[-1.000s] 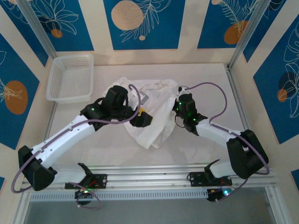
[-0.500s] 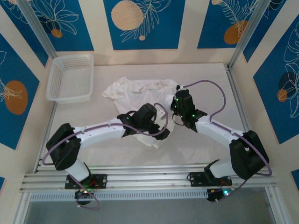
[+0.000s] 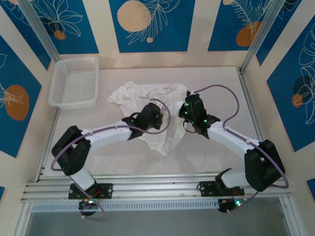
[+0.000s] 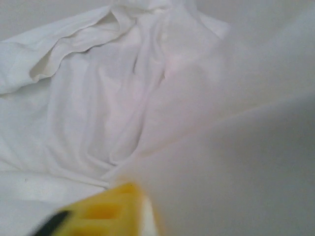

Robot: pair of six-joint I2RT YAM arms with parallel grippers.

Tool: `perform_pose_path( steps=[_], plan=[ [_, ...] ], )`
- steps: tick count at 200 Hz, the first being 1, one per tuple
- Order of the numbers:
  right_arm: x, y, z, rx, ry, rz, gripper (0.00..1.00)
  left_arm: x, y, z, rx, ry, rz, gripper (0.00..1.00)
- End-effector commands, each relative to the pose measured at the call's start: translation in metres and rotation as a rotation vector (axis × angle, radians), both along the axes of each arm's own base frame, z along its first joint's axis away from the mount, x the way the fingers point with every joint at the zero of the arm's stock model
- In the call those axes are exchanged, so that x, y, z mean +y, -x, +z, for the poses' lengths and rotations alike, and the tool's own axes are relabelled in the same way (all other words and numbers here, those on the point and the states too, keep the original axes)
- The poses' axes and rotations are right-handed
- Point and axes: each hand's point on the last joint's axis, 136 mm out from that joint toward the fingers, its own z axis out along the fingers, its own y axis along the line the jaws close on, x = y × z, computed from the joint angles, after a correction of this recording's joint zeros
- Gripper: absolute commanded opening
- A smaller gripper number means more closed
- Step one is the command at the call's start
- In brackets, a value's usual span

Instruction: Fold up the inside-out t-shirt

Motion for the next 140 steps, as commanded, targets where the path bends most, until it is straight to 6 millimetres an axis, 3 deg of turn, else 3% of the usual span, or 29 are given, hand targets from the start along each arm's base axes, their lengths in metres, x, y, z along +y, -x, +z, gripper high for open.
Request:
perform_pose_path(
  steps=[1,29,56,76,102,140],
  plan=[
    [-0.006,0.006,0.001,0.002,0.036,0.025,0.00,0.003,0.004,0.063,-0.001,0.208,-0.044,0.00],
    [-0.002,0.011,-0.008,-0.035,0.095,0.102,0.00,0.015,0.013,0.104,0.015,0.283,-0.102,0.00],
    [0.030,0.034,-0.014,-0.207,0.207,0.280,0.05,0.013,0.018,0.132,0.082,0.345,-0.190,0.00],
    [0.053,0.063,-0.016,-0.381,0.306,0.385,0.08,0.016,0.016,0.141,0.103,0.318,-0.176,0.00],
    [0.066,0.097,-0.020,-0.538,0.472,0.452,0.08,0.020,0.010,0.147,0.102,0.283,-0.159,0.00],
    [0.090,0.139,-0.016,-0.680,0.502,0.565,0.11,0.028,-0.005,0.150,0.099,0.240,-0.116,0.00]
  ],
)
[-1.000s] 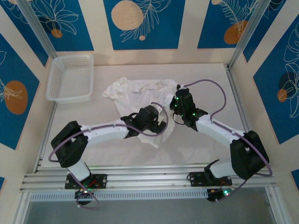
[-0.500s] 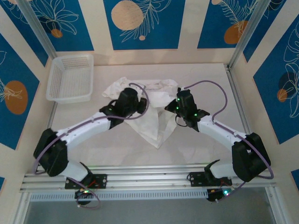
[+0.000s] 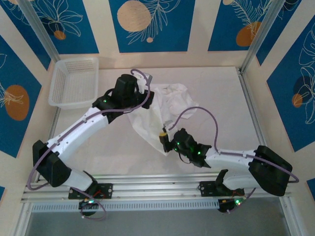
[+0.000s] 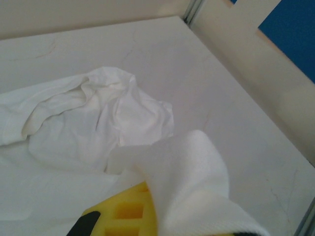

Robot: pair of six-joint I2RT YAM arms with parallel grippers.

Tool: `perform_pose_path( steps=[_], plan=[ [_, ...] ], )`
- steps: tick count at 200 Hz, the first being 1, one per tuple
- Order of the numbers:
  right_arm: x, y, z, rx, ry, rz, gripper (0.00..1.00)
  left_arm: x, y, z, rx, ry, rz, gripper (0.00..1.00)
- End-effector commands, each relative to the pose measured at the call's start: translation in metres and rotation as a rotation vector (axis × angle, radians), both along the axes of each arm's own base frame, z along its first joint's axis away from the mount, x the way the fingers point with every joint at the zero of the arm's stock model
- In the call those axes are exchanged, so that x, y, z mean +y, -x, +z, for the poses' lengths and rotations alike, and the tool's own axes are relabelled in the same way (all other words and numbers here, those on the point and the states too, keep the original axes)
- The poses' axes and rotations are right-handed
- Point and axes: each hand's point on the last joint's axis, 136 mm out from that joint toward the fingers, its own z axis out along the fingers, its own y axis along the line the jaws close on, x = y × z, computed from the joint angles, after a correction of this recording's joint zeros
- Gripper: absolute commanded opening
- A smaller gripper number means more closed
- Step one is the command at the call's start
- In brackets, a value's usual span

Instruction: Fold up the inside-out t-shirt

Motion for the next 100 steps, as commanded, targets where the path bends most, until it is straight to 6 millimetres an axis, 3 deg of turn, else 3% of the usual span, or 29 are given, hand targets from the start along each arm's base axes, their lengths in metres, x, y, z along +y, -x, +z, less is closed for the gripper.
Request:
perform_pose_path(
  steps=[1,20,34,47,57,76,100],
  plan=[
    [0.013,0.007,0.036,-0.229,-0.003,0.035,0.11,0.009,-0.008,0.000,0.023,-0.043,0.019,0.00],
    [0.046,0.030,0.043,-0.354,0.097,0.148,0.11,0.012,-0.015,-0.003,0.046,-0.060,0.036,0.00],
    [0.075,0.040,0.035,-0.404,0.199,0.239,0.09,0.012,-0.018,-0.006,0.063,-0.062,0.043,0.00],
    [0.097,0.040,0.027,-0.428,0.259,0.268,0.06,0.011,-0.019,-0.008,0.076,-0.058,0.044,0.00],
    [0.105,0.029,0.021,-0.402,0.277,0.242,0.03,0.009,-0.018,-0.009,0.084,-0.054,0.033,0.00],
    [0.093,-0.008,0.008,-0.285,0.309,0.158,0.00,0.010,-0.014,-0.008,0.085,-0.060,0.010,0.00],
    [0.049,-0.058,0.012,-0.170,0.289,0.013,0.00,0.011,-0.004,-0.007,0.072,-0.089,-0.047,0.00]
  ],
)
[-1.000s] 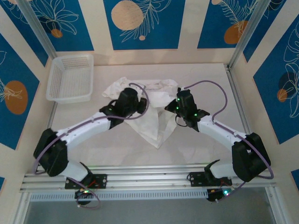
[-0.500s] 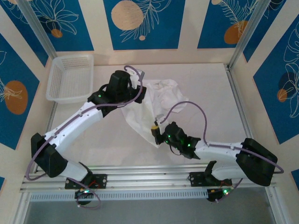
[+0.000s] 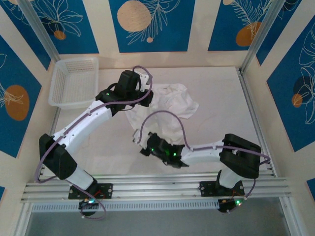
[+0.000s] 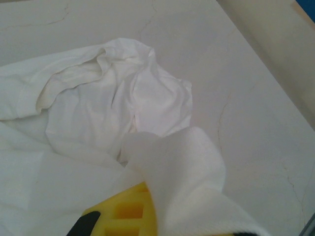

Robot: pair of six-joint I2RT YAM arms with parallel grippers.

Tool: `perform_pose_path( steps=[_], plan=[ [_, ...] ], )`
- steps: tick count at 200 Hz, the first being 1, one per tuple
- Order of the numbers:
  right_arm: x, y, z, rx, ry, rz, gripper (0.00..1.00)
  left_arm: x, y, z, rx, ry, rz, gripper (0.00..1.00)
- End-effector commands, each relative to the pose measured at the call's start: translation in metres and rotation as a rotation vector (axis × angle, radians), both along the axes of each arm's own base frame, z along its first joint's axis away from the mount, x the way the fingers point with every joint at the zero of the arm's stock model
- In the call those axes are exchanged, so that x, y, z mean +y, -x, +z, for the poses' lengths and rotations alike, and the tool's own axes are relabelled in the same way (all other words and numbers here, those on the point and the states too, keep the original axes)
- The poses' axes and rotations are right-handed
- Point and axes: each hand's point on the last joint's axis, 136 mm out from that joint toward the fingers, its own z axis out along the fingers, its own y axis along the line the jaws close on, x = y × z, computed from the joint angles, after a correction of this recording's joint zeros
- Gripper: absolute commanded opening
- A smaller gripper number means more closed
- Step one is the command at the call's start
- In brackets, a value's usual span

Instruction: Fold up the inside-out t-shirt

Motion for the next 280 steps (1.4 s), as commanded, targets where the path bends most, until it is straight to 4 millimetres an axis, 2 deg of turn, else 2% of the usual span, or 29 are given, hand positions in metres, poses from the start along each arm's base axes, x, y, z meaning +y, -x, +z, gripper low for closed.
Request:
perform_pose_path(
  steps=[1,22,45,61,73,91,107,135,157,180,194,210,221,244,263,280],
  plan=[
    [-0.044,-0.049,0.009,0.064,-0.016,-0.170,0.00,0.003,0.008,0.017,-0.029,-0.005,-0.066,0.00],
    [-0.085,-0.072,0.027,0.081,-0.079,-0.251,0.00,0.006,0.016,0.018,-0.036,-0.030,-0.099,0.00],
    [-0.130,-0.096,0.029,0.137,-0.117,-0.361,0.00,-0.003,0.030,0.026,-0.041,0.005,-0.197,0.00],
    [-0.147,-0.110,0.029,0.144,-0.136,-0.407,0.00,-0.021,0.048,0.037,-0.033,0.083,-0.329,0.00],
    [-0.152,-0.118,0.030,0.137,-0.142,-0.423,0.00,-0.032,0.059,0.047,-0.026,0.148,-0.413,0.00],
    [-0.148,-0.125,0.030,0.104,-0.161,-0.424,0.00,-0.042,0.064,0.061,-0.013,0.225,-0.452,0.00],
    [-0.143,-0.125,0.030,0.024,-0.191,-0.428,0.00,-0.045,0.056,0.071,0.014,0.271,-0.399,0.00],
    [-0.127,-0.101,0.036,-0.219,-0.197,-0.403,0.00,-0.051,0.044,0.089,0.069,0.338,-0.339,0.00],
    [-0.111,-0.082,0.025,-0.298,-0.148,-0.356,0.00,-0.052,0.039,0.091,0.079,0.334,-0.324,0.00],
    [-0.098,-0.086,-0.001,-0.173,-0.119,-0.302,0.00,-0.057,0.051,0.094,0.074,0.347,-0.413,0.00],
    [-0.095,-0.093,-0.011,0.002,-0.171,-0.262,0.00,-0.060,0.063,0.094,0.073,0.354,-0.488,0.00],
    [-0.102,-0.105,-0.013,0.215,-0.302,-0.226,0.00,-0.057,0.073,0.093,0.062,0.338,-0.537,0.00],
    [-0.109,-0.116,-0.013,0.295,-0.352,-0.222,0.01,-0.054,0.077,0.092,0.051,0.326,-0.549,0.00],
    [-0.121,-0.140,-0.031,0.389,-0.277,-0.302,0.02,-0.055,0.083,0.099,0.045,0.344,-0.573,0.00],
    [-0.103,-0.132,-0.042,0.401,-0.238,-0.264,0.01,-0.057,0.074,0.106,0.038,0.366,-0.528,0.00],
    [-0.089,-0.116,-0.046,0.359,-0.225,-0.291,0.00,-0.056,0.052,0.110,0.040,0.376,-0.400,0.00]
  ],
)
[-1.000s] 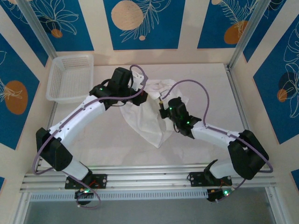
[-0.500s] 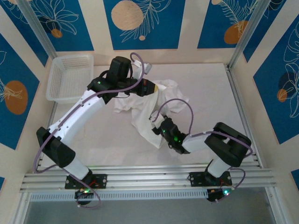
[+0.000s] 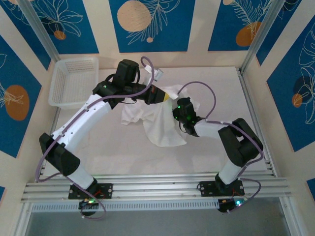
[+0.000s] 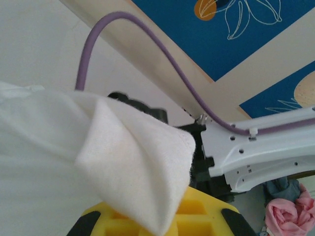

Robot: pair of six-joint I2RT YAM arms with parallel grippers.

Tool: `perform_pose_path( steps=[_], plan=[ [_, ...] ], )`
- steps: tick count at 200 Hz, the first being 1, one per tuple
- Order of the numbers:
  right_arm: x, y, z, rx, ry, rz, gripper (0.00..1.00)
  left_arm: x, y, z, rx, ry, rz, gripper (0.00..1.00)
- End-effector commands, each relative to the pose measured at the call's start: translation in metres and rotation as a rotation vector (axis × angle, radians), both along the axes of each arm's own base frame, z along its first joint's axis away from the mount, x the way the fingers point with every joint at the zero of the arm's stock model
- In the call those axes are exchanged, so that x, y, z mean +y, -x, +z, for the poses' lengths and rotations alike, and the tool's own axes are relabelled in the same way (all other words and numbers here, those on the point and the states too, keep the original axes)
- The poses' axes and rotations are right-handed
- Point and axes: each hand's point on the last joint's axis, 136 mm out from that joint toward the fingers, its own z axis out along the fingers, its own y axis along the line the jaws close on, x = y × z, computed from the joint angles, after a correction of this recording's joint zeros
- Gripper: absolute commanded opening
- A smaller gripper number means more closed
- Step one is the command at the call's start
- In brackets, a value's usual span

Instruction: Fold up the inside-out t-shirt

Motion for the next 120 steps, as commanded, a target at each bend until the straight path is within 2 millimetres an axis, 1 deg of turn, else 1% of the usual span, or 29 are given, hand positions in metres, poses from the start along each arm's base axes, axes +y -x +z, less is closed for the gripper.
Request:
perform_pose_path(
  steps=[1,10,26,47,57,66,75,87,108,113,114,120],
  plan=[
    [0.024,0.038,-0.033,0.102,0.035,0.034,0.00,0.003,-0.015,0.029,-0.021,0.061,0.098,0.00],
    [0.029,0.048,-0.032,0.081,0.011,0.001,0.00,0.004,-0.027,0.028,-0.007,0.053,0.163,0.00],
    [0.035,0.068,-0.030,0.056,-0.023,-0.049,0.00,0.003,-0.041,0.029,0.017,0.047,0.226,0.00],
    [0.043,0.089,-0.028,0.029,-0.037,-0.106,0.00,0.001,-0.052,0.034,0.057,0.056,0.278,0.00],
    [0.048,0.097,-0.027,0.010,-0.043,-0.110,0.00,0.000,-0.057,0.035,0.075,0.064,0.302,0.00],
    [0.054,0.102,-0.031,0.021,-0.046,-0.088,0.00,-0.001,-0.056,0.040,0.082,0.081,0.300,0.00],
    [0.059,0.103,-0.037,0.058,-0.040,-0.059,0.00,-0.006,-0.051,0.047,0.084,0.113,0.260,0.00],
    [0.065,0.100,-0.047,0.142,-0.061,-0.003,0.00,-0.014,-0.035,0.060,0.070,0.163,0.167,0.00],
    [0.073,0.094,-0.059,0.327,-0.181,0.109,0.00,-0.026,0.009,0.086,-0.014,0.255,-0.041,0.00],
    [0.074,0.092,-0.063,0.373,-0.205,0.126,0.00,-0.027,0.017,0.090,-0.044,0.260,-0.066,0.00],
    [0.072,0.090,-0.067,0.382,-0.202,0.117,0.00,-0.027,0.019,0.091,-0.049,0.260,-0.069,0.00],
    [0.072,0.087,-0.070,0.436,-0.229,0.129,0.00,-0.027,0.027,0.094,-0.083,0.258,-0.084,0.00]
  ],
)
